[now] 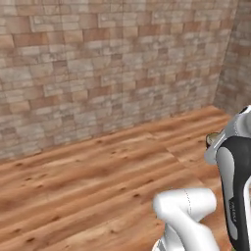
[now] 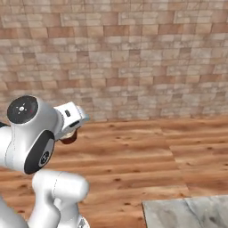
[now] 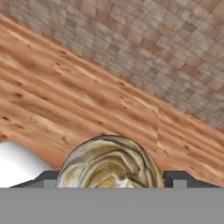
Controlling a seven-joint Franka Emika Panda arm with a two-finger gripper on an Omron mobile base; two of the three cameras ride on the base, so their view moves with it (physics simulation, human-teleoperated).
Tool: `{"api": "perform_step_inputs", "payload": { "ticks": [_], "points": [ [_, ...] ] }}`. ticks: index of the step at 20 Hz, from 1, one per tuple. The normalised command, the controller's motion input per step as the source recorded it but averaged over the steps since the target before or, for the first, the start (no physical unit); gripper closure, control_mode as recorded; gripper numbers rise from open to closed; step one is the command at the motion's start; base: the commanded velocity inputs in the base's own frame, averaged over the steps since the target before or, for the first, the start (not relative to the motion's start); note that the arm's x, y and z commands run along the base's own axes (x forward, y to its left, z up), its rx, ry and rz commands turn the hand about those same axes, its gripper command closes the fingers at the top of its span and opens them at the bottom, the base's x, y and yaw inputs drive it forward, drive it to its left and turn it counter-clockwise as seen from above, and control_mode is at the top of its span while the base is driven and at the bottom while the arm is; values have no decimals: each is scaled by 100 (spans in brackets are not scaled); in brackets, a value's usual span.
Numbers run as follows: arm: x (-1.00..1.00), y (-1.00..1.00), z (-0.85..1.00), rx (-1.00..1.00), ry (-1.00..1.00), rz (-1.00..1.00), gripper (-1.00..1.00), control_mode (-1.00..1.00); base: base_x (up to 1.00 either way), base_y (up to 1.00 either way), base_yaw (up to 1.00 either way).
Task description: Take the cupcakes from the fridge and place them on the empty tray on the dining counter.
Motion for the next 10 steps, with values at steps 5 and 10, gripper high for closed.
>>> {"api": "perform_step_inputs", "payload": {
  "ticks": [5, 10],
  "points": [
    [0, 0, 0, 0, 0, 0, 100, 100, 100, 3, -46],
    [0, 0, 0, 0, 0, 0, 100, 100, 100, 0, -50]
  ]
}}
